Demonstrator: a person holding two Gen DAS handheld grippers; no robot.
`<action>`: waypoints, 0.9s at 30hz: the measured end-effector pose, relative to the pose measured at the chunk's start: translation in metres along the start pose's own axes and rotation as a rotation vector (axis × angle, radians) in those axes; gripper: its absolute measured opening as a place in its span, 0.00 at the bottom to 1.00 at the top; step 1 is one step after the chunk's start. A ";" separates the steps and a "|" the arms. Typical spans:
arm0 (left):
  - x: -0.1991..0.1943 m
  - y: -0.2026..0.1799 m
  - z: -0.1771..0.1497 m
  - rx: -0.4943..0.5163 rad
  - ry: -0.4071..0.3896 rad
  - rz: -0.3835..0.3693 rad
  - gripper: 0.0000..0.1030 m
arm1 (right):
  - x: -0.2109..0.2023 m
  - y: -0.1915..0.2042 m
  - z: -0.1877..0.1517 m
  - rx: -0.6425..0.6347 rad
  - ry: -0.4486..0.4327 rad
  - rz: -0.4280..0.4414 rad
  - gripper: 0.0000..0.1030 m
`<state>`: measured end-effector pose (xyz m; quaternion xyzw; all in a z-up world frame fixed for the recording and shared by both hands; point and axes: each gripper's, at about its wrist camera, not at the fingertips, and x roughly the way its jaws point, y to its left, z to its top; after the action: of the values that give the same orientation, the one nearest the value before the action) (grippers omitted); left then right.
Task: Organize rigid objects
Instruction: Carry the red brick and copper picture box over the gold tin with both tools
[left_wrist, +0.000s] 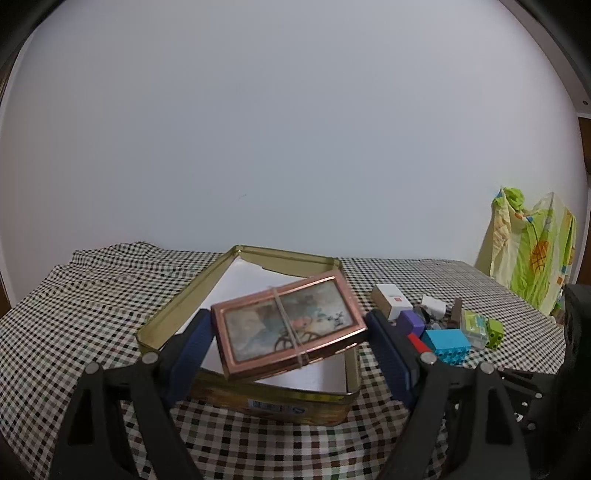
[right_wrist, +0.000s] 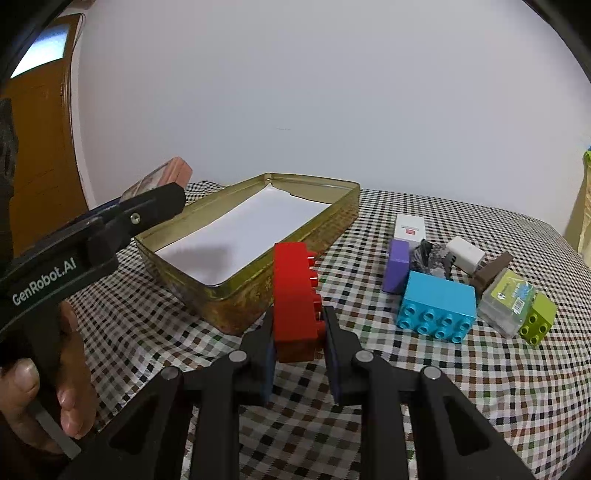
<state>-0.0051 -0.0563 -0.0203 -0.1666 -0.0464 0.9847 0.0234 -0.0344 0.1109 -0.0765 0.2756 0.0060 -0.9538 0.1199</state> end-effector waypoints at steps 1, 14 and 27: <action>0.000 0.001 0.000 0.001 -0.001 0.002 0.82 | 0.000 0.001 0.001 -0.002 0.000 0.003 0.24; 0.001 0.023 0.024 0.031 0.003 0.018 0.82 | 0.004 0.005 0.023 -0.026 -0.013 0.011 0.24; 0.058 0.044 0.057 0.056 0.189 -0.010 0.82 | 0.049 -0.005 0.073 -0.028 0.049 0.031 0.24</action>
<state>-0.0803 -0.1009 0.0097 -0.2578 -0.0173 0.9653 0.0371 -0.1136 0.0987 -0.0404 0.2970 0.0180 -0.9446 0.1383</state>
